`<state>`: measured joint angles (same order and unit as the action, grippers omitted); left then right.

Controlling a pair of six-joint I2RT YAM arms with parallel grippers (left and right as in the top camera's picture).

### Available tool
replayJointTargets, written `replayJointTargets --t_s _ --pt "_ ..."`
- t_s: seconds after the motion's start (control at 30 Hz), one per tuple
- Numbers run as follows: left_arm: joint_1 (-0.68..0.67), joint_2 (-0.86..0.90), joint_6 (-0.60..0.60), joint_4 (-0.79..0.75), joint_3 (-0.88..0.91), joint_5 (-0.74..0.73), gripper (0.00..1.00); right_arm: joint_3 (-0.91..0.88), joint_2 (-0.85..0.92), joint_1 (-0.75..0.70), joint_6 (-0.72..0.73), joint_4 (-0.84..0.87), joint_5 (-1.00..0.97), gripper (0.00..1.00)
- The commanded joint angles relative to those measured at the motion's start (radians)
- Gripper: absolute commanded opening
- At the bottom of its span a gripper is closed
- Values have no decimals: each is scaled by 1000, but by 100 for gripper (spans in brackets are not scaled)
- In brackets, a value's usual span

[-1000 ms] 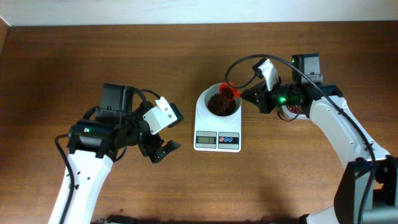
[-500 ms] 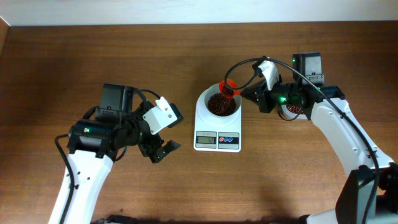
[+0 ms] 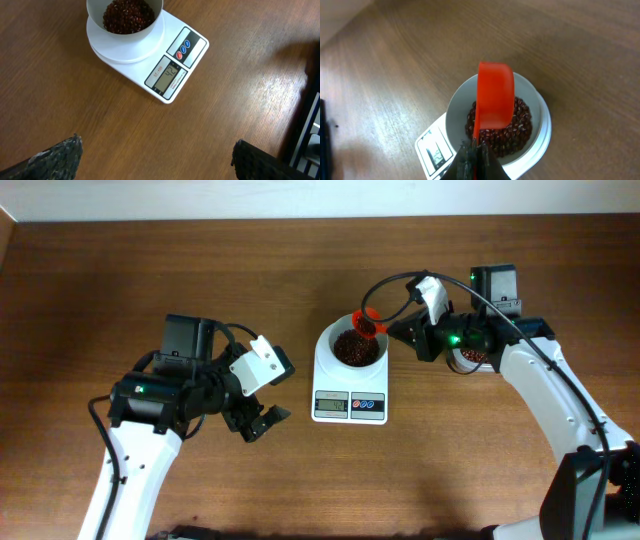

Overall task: Scoop and weigh 50g on scale
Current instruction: 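Tilt the scoop and pour beans gradually into the white bowl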

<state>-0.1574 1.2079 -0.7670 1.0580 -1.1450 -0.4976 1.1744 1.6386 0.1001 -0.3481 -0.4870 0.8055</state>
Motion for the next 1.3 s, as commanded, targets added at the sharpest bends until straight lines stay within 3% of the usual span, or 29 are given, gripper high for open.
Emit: replayJointTargets --t_s 0.0,0.13,0.2,0.37,0.43,0.6,0.67,0.73,0.8,1.03,1.1,1.2,1.27 --pt "5 -11 -6 -1 -19 -3 99 7 -20 5 0 2 11 4" --pt "5 -11 -6 -1 -19 -3 99 7 -20 5 -6 7 46 4" --pt "5 -11 -6 -1 -19 -3 99 7 -20 5 18 0 -74 4" --pt "5 -11 -6 -1 -19 -3 99 7 -20 5 25 -5 -84 4" --pt "5 -11 -6 -1 -19 -3 99 7 -20 5 -26 -1 9 4" --pt "5 -11 -6 -1 -19 -3 99 7 -20 5 31 5 -49 4" --pt "5 -11 -6 -1 -19 -3 99 7 -20 5 -56 -4 44 4" --pt "5 -11 -6 -1 -19 -3 99 7 -20 5 19 -4 -54 4" --pt "5 -11 -6 -1 -19 -3 99 7 -20 5 -31 -5 -5 4" --pt "5 -11 -6 -1 -19 -3 99 7 -20 5 16 4 -55 4" --pt "5 -11 -6 -1 -19 -3 99 7 -20 5 -35 3 42 4" --pt "5 -11 -6 -1 -19 -3 99 7 -20 5 38 19 -82 4" --pt "5 -11 -6 -1 -19 -3 99 7 -20 5 -8 10 -32 4"
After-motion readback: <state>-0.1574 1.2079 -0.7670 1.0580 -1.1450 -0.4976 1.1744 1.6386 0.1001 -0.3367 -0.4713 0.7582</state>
